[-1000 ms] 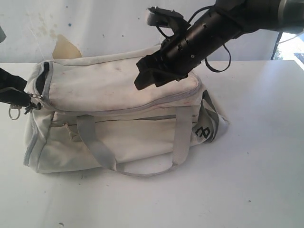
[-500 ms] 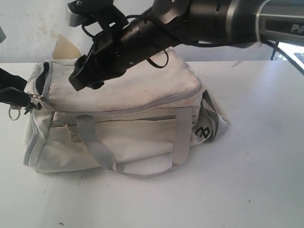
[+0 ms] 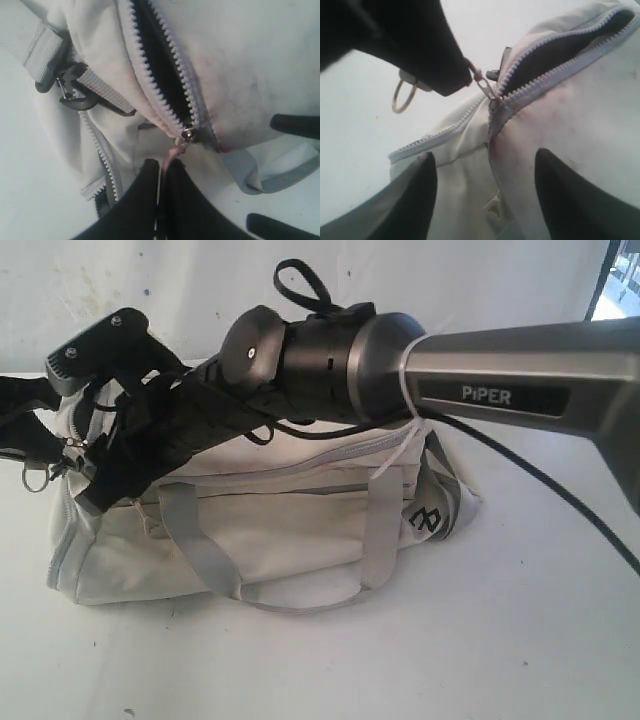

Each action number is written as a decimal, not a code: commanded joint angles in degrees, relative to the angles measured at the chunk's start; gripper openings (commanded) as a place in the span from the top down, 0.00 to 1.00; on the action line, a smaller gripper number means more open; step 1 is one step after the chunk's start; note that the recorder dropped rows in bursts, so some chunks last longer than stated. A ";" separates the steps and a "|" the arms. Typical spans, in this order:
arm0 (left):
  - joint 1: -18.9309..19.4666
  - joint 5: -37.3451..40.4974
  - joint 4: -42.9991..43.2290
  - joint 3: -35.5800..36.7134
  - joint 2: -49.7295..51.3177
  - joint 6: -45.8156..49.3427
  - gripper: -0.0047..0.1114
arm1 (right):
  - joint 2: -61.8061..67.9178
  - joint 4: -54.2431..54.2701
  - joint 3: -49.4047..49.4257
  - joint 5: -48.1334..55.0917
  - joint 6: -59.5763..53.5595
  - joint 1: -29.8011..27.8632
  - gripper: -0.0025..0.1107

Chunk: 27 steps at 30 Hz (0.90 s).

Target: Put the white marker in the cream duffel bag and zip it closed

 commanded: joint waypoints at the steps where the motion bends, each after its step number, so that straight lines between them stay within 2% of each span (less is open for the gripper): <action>1: 0.40 -1.19 -0.38 -0.31 -0.79 -4.92 0.96 | 0.50 0.02 -0.18 -3.79 -2.59 1.47 0.50; 8: 0.40 0.68 -1.01 -0.31 1.30 -16.08 0.96 | 2.71 -1.82 -0.18 -5.77 -2.95 2.26 0.50; 12: 0.40 0.83 -1.55 -0.31 1.62 -20.96 0.96 | 3.30 -2.67 -0.18 -6.90 -7.20 2.26 0.50; 16: 0.40 1.31 -5.01 -0.41 1.62 -21.50 0.96 | 3.30 -2.72 -0.18 -8.30 -13.80 2.26 0.56; 18: 0.40 1.31 -6.45 -0.41 1.62 -21.22 0.96 | 3.30 -2.83 -0.18 -8.23 -15.92 2.31 0.56; 20: 0.40 1.31 -7.92 -0.41 1.62 -20.42 0.96 | 3.30 -2.83 -0.18 -8.23 -17.23 2.31 0.52; 23: 0.40 0.14 -9.56 -0.41 1.62 -19.39 0.96 | 3.30 -2.83 -0.18 -8.19 -17.66 2.31 0.39; 27: 0.40 -1.48 -11.74 -0.41 1.62 -19.24 0.96 | 3.30 -2.83 -0.18 -8.22 -17.66 2.31 0.37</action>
